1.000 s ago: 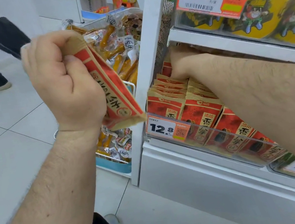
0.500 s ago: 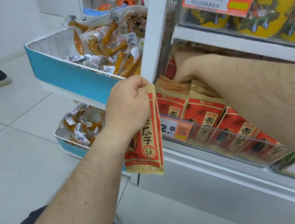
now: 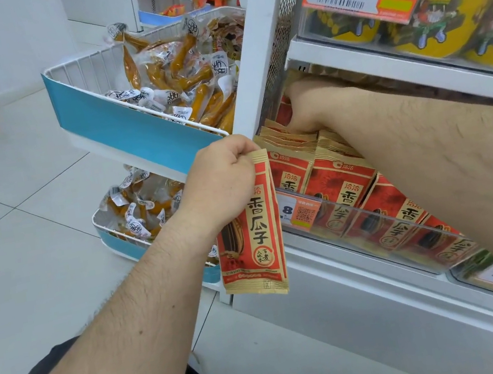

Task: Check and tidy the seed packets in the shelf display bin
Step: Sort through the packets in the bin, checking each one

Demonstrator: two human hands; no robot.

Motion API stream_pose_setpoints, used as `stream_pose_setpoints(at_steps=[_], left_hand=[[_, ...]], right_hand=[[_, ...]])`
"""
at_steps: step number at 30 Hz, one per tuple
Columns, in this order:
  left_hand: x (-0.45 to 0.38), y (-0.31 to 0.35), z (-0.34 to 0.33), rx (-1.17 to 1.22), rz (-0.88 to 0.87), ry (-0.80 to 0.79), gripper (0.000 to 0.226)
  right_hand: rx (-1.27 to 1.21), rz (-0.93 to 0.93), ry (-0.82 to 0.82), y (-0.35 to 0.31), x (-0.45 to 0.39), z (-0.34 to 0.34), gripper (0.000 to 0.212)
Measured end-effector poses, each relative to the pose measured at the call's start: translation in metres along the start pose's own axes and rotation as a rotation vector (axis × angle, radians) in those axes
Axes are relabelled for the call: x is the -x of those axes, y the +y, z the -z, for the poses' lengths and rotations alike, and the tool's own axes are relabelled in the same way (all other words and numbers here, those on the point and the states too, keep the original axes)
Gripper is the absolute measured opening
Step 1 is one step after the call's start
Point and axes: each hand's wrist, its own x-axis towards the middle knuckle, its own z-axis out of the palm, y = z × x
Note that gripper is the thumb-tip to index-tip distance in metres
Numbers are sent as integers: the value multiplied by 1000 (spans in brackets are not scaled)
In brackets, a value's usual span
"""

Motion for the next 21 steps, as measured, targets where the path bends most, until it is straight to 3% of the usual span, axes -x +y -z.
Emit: stream_pose_setpoints(at_steps=[3, 6, 10, 12, 15, 16, 18, 21], left_hand=[[1, -1, 1, -5, -9, -57, 35], [4, 0, 1, 4, -29, -127, 31], [9, 2, -2, -5, -107, -159, 32], [11, 4, -6, 15, -138, -172, 33], [16, 10, -17, 53, -175, -220, 33], [18, 12, -21, 62, -191, -235, 33], [22, 15, -28, 71, -228, -261, 32], [24, 16, -36, 132, -214, -298, 26]], right_hand=[[-104, -23, 21, 2, 7, 7, 38], [-155, 71, 104, 7, 34, 12, 39], [-318, 352, 502, 9, 107, 5, 25], [-509, 312, 612, 11, 138, -6, 17], [-789, 64, 466, 14, 160, -26, 3], [-846, 19, 384, 15, 163, -33, 8], [-972, -8, 244, 18, 171, -42, 16], [-1095, 2, 232, 25, 181, -48, 19]])
